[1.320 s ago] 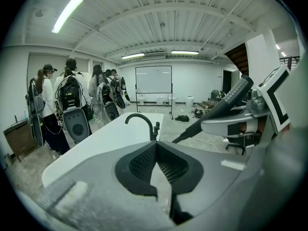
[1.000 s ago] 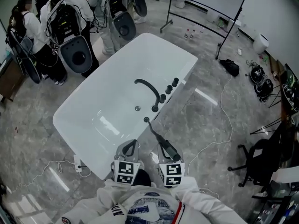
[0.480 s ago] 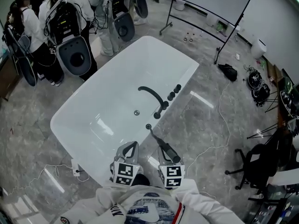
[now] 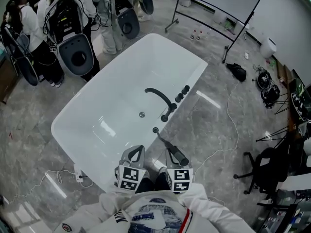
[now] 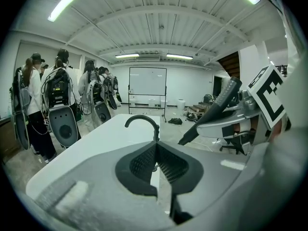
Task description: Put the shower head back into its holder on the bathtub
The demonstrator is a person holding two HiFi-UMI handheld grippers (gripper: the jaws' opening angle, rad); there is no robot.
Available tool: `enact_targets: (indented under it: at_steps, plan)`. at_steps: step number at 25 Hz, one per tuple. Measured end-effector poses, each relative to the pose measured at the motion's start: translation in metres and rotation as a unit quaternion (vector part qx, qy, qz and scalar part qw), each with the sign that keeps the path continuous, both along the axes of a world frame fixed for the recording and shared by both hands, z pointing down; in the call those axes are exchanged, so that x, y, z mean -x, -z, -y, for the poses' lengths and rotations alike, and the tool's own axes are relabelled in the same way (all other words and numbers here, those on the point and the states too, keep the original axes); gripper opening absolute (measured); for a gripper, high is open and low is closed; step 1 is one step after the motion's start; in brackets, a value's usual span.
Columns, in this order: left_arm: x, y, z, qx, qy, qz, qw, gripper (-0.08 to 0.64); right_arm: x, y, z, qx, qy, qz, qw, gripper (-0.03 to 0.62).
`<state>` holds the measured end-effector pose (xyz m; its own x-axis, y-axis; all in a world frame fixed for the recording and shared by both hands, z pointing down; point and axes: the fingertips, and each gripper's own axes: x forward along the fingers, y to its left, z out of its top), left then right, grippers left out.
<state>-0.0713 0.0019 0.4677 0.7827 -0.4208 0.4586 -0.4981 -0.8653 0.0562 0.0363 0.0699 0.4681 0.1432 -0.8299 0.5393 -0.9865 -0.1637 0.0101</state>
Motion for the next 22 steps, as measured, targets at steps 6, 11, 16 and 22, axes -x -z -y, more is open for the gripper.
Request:
enact_targets:
  at_steps: [6, 11, 16, 22]
  plan:
    - [-0.002, -0.002, 0.008, 0.002, 0.005, 0.001, 1.0, 0.0, -0.002, -0.001, 0.01, 0.002, 0.01, -0.001, 1.0, 0.137]
    - [-0.01, -0.001, 0.017, 0.001, 0.02, 0.003, 0.9998, 0.0, -0.012, -0.003, 0.021, 0.005, 0.024, -0.001, 1.0, 0.137]
    - [-0.018, -0.009, 0.03, 0.01, 0.041, 0.012, 0.999, 0.0, -0.02, -0.01, 0.039, 0.01, 0.047, 0.006, 0.999, 0.137]
    - [-0.034, -0.015, 0.04, 0.019, 0.071, 0.023, 0.997, 0.0, -0.035, -0.02, 0.057, 0.02, 0.086, 0.018, 0.996, 0.137]
